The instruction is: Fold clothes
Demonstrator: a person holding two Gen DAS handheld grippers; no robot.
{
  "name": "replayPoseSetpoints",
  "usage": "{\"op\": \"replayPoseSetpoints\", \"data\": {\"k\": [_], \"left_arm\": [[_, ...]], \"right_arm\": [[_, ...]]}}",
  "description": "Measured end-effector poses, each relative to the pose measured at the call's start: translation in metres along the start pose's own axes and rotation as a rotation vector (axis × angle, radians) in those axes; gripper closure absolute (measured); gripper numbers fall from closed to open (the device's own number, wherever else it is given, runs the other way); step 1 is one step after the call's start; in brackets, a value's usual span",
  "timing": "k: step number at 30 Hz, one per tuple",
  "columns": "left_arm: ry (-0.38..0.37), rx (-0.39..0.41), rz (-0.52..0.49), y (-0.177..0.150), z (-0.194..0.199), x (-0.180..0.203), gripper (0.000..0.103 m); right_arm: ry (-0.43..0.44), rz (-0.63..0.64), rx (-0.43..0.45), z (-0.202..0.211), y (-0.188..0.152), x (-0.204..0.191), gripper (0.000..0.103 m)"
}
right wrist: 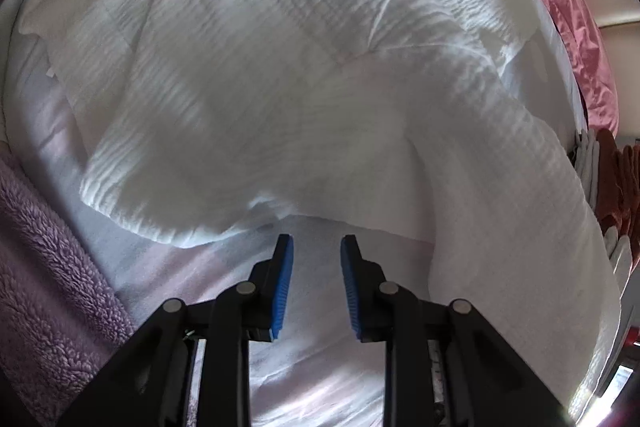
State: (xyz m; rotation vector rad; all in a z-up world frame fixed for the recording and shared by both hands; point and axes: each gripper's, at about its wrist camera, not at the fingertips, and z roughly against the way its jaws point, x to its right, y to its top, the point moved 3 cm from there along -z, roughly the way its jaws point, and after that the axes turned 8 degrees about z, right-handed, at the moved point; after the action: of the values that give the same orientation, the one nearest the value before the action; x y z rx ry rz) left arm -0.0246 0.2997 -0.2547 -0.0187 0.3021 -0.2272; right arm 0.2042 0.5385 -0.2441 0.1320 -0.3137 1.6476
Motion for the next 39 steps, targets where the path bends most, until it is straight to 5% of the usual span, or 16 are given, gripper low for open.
{"op": "replayPoseSetpoints", "data": {"k": [8,12,16,31,36,39], "left_arm": [[-0.077,0.021,0.059,0.003,-0.005,-0.01,0.056],[-0.09,0.034,0.083,0.005,-0.001,-0.012,0.076],[-0.068,0.03,0.066,0.003,0.008,-0.012,0.097],[0.014,-0.017,0.118,-0.058,0.042,-0.032,0.099],[-0.023,0.068,0.154,-0.056,0.059,-0.017,0.096],[-0.033,0.108,0.107,-0.047,0.073,-0.007,0.078]], "right_arm": [[-0.008,0.031,0.01,-0.01,0.004,0.01,0.08],[-0.005,0.038,0.009,0.001,-0.007,0.011,0.097],[-0.006,0.045,0.003,0.014,-0.021,0.012,0.102],[0.022,0.064,-0.058,0.045,-0.083,0.006,0.103],[0.048,0.053,0.003,0.06,-0.087,0.005,0.099],[0.072,0.084,0.041,0.076,-0.077,0.002,0.095]]}}
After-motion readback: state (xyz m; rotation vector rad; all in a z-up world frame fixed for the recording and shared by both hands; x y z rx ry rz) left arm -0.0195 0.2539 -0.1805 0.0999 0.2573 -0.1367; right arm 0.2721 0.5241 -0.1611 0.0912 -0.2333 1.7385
